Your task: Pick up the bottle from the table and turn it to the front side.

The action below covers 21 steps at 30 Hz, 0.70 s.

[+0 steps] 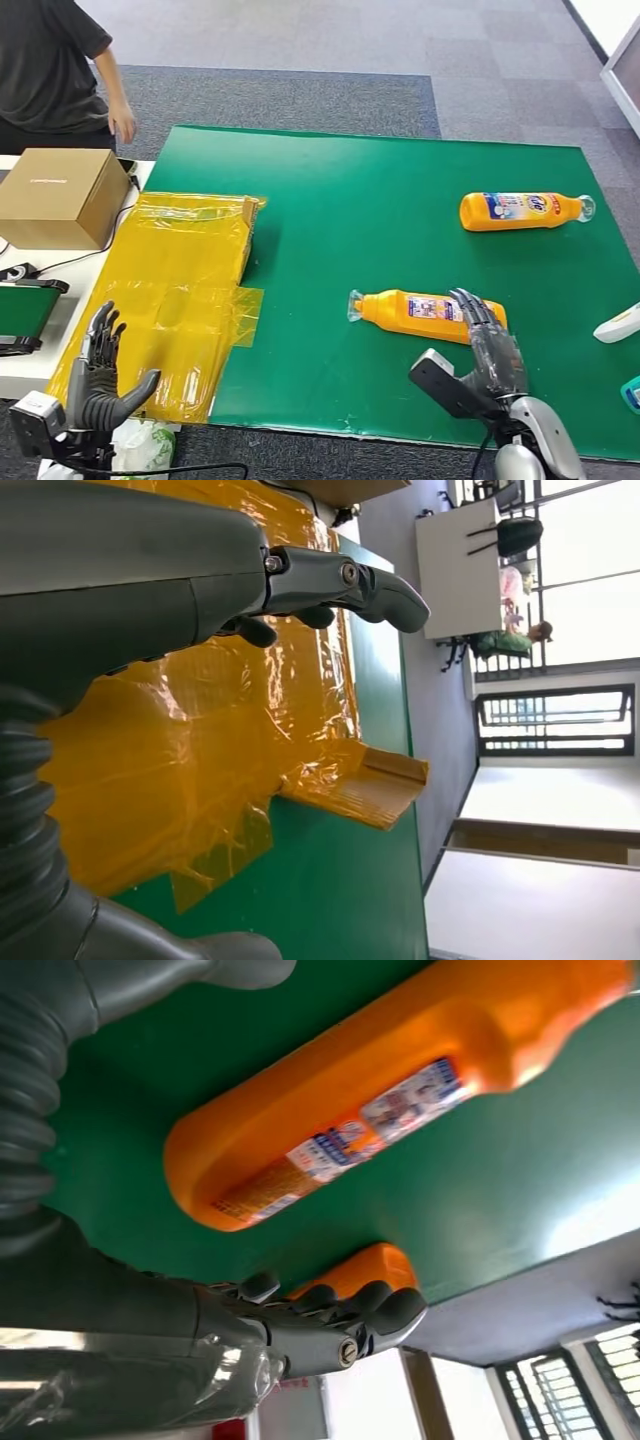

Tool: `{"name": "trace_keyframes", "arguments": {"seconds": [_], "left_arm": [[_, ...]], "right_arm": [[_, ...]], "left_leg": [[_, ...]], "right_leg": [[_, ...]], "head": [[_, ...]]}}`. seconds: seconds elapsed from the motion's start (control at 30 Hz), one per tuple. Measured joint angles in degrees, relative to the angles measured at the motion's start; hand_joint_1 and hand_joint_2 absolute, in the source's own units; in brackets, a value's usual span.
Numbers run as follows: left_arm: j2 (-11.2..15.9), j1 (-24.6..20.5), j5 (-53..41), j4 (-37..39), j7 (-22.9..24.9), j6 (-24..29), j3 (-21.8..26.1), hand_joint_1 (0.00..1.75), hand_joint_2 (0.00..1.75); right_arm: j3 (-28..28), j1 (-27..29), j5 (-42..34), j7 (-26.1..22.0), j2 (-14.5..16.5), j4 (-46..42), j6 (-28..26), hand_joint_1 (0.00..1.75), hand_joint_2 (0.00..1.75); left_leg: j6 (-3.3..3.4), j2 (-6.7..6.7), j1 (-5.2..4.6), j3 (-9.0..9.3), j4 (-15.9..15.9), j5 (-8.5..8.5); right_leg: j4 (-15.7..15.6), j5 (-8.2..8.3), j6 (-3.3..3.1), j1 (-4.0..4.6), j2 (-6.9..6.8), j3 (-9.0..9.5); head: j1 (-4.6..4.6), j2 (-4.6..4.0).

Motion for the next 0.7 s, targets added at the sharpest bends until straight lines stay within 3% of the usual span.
{"name": "trace_keyframes", "arguments": {"seconds": [0.2,0.4,0.53,0.7], "left_arm": [[1.47,-1.52,1.32,2.39,-0.07,1.62,-0.82,0.0,1.75],[2.33,-2.25,2.06,3.43,-0.08,2.48,-1.92,0.0,1.75],[4.44,-3.43,4.02,5.78,-0.09,4.68,-4.79,0.0,1.75],[6.01,-3.9,5.58,6.88,-0.09,6.36,-6.51,0.0,1.75]], "right_arm": [[-1.19,-8.38,3.6,2.52,-5.61,11.18,2.12,0.0,1.75],[-1.31,-12.85,4.97,3.03,-7.34,18.32,2.99,0.0,1.75],[-0.71,-22.53,8.86,3.21,-9.05,35.21,3.34,1.75,1.75],[1.27,-26.89,7.81,-0.57,-10.09,42.23,4.4,1.75,1.75]], "left_leg": [[0.03,0.0,-0.03,-0.01,0.02,0.06],[0.05,0.0,-0.03,-0.02,0.02,0.08],[0.04,0.0,-0.03,-0.02,0.02,0.1],[0.04,0.02,-0.02,0.05,0.02,0.1]], "right_leg": [[0.0,0.06,0.01,-0.04,0.0,0.0],[0.01,0.08,0.02,-0.04,0.0,0.0],[0.02,0.09,0.04,-0.04,0.0,0.0],[0.01,0.09,0.04,-0.03,0.01,0.05]], "head": [[0.01,-0.01],[0.02,-0.01],[0.01,0.0],[0.01,-0.01]]}}
